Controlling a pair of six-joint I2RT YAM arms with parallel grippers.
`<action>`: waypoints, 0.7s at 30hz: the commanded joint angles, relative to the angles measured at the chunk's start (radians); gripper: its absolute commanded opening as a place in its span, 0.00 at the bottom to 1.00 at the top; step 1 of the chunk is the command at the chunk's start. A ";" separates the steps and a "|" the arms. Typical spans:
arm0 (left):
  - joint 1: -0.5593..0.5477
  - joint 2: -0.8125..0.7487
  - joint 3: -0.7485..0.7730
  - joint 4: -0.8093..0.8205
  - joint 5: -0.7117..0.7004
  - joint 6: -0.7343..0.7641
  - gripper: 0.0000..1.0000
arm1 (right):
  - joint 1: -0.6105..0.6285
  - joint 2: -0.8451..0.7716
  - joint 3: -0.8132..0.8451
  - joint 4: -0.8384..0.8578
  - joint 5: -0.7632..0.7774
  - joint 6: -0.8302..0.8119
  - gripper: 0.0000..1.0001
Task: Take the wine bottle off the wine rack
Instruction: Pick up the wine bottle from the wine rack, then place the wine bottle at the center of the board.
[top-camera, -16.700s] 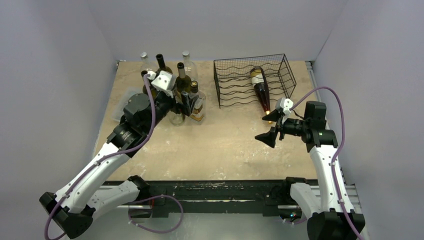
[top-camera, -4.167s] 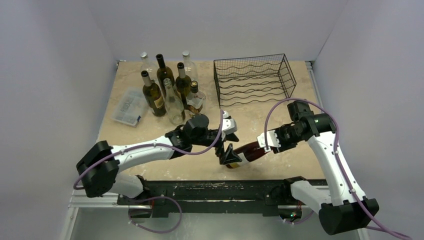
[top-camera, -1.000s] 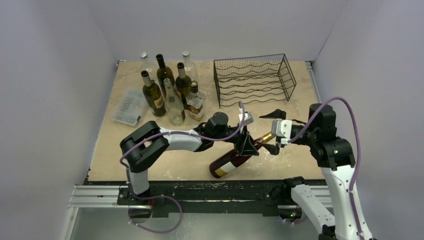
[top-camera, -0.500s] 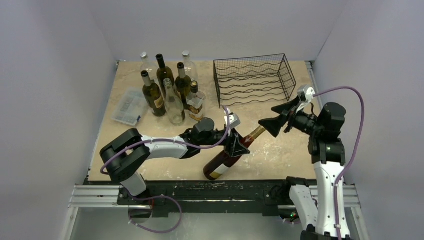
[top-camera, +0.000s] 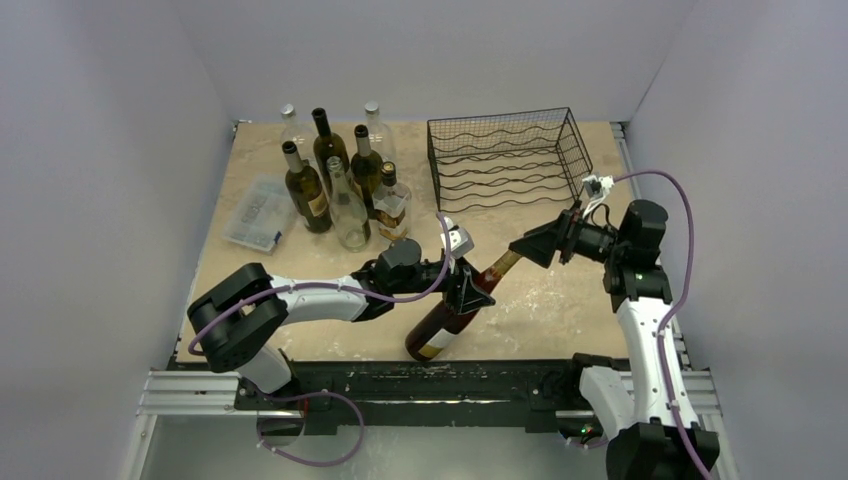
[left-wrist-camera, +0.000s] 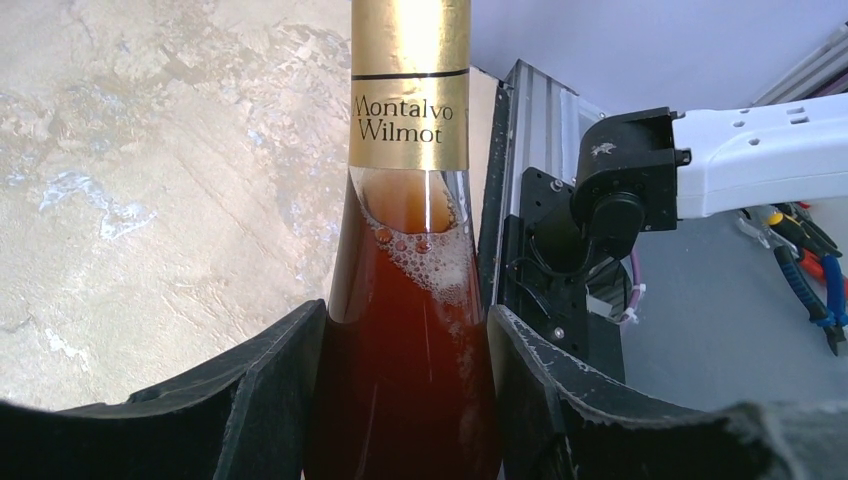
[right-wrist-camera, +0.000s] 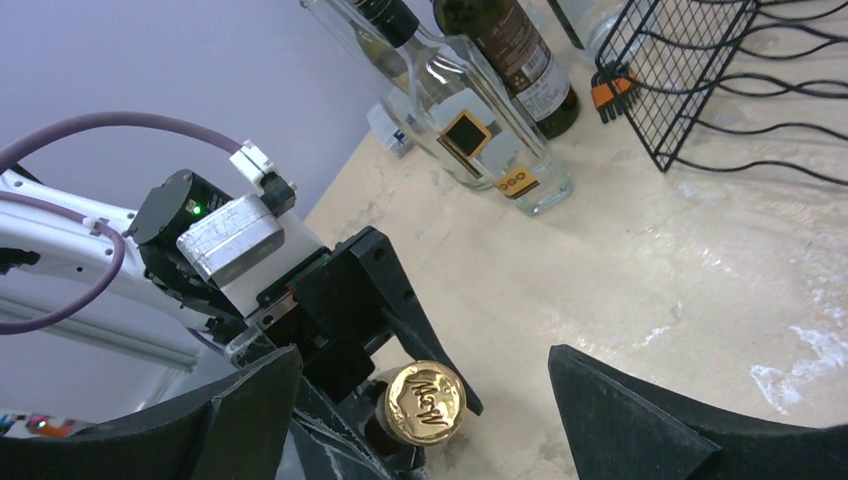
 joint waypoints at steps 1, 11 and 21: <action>0.002 -0.073 0.044 0.165 -0.013 0.020 0.00 | 0.003 0.005 -0.022 0.087 -0.055 0.060 0.96; -0.007 -0.061 0.090 0.124 -0.035 0.032 0.00 | 0.082 0.017 -0.021 0.048 -0.029 0.011 0.86; -0.012 -0.063 0.110 0.104 -0.058 0.043 0.00 | 0.119 0.032 -0.022 0.029 -0.011 0.004 0.77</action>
